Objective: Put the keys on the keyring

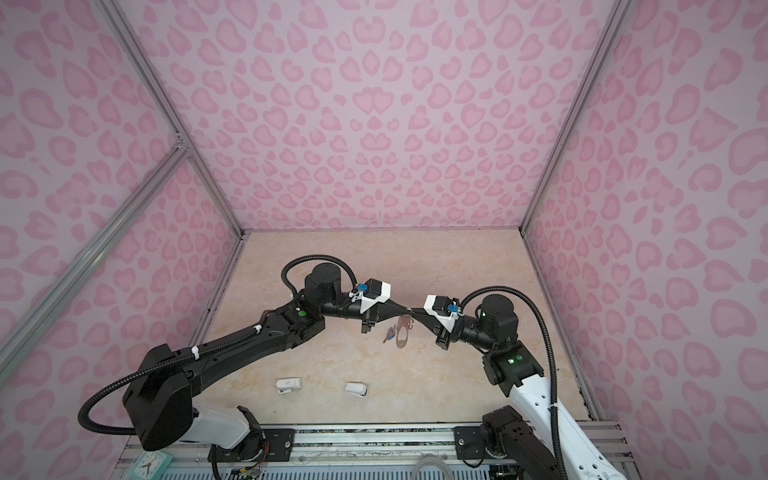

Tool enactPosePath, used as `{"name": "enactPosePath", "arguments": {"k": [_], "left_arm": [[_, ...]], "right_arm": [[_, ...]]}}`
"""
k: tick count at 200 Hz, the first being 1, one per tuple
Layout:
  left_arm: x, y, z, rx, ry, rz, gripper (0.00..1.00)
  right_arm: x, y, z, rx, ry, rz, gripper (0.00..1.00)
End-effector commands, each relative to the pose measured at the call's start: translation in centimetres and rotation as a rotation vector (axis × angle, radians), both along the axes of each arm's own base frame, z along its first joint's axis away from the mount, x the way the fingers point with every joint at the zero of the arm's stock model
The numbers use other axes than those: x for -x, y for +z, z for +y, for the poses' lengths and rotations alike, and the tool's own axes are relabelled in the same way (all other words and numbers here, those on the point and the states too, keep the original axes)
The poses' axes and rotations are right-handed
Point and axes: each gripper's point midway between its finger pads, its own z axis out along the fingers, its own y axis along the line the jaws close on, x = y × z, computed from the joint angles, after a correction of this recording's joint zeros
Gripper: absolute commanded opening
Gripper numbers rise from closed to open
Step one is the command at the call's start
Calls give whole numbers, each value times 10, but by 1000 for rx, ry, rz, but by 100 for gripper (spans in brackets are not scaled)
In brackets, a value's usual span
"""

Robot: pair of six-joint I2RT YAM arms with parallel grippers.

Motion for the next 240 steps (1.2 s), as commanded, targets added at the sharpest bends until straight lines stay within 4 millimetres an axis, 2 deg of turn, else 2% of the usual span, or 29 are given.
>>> {"name": "enactPosePath", "arguments": {"k": [1,28,45,83,105,160,240], "left_arm": [[10,2,-2,4,-66,1,3],[10,-1,-2,-8,-67,11,3],[10,-5,-1,-28,-65,16,3],[3,-17,3,-132,-14,-21,26],[-4,-22,10,-214,32,-81,32],[-10,-23,24,-368,70,-200,32],[-17,-28,23,-440,88,-289,32]], "right_arm": [[0,7,1,-14,6,-41,8],[0,5,2,-8,14,-40,0],[1,1,2,4,18,-36,0],[0,-10,1,66,24,-7,0],[0,-17,0,100,22,20,0],[3,-29,1,151,43,79,0],[8,-37,8,191,71,87,0]]}}
